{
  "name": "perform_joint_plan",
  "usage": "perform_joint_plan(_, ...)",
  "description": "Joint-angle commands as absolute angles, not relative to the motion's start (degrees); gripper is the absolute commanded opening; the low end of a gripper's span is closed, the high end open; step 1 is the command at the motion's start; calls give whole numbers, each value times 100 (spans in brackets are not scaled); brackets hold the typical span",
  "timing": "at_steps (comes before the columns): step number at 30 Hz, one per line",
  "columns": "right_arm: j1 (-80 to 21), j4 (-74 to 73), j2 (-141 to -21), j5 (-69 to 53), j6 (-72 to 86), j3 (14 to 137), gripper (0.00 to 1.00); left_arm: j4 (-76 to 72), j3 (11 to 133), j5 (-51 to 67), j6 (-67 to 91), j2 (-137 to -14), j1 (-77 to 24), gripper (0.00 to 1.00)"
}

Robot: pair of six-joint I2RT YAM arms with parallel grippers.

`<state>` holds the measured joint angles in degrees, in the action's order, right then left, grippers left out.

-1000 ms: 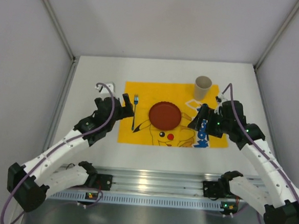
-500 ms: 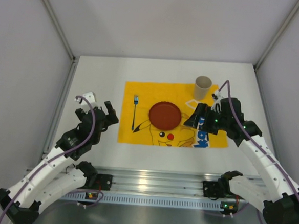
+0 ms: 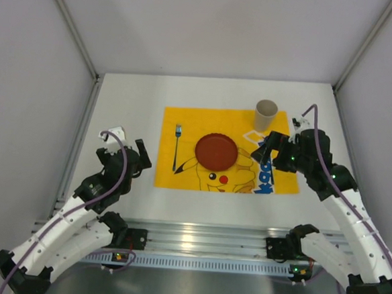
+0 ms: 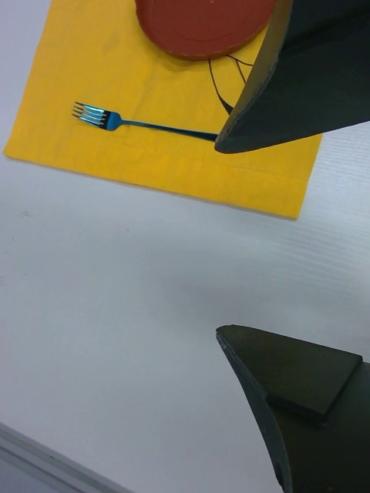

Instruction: Set the dinner table for one person

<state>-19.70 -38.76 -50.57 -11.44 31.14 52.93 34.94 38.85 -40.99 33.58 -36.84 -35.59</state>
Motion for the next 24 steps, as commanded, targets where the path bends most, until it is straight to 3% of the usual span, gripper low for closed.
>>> perform_joint_plan(1,-1942,-3920,-4589,-616,3102,5353,100,2999,3718,-4368,2945,-3621,-3542,98)
perform_joint_plan(9,-1951,-3946,-3657,413,3401,5054,100,2040,3384,-4632,2154,-3770,-3542,98)
perform_joint_plan(19,-1942,-4306,-3498,729,3603,5186,100,-347,2251,-4729,669,-3367,-3542,96)
perform_joint_plan(24,-1942,-4464,-3498,896,3639,5291,100,-817,1829,-4483,264,-3349,-3533,97)
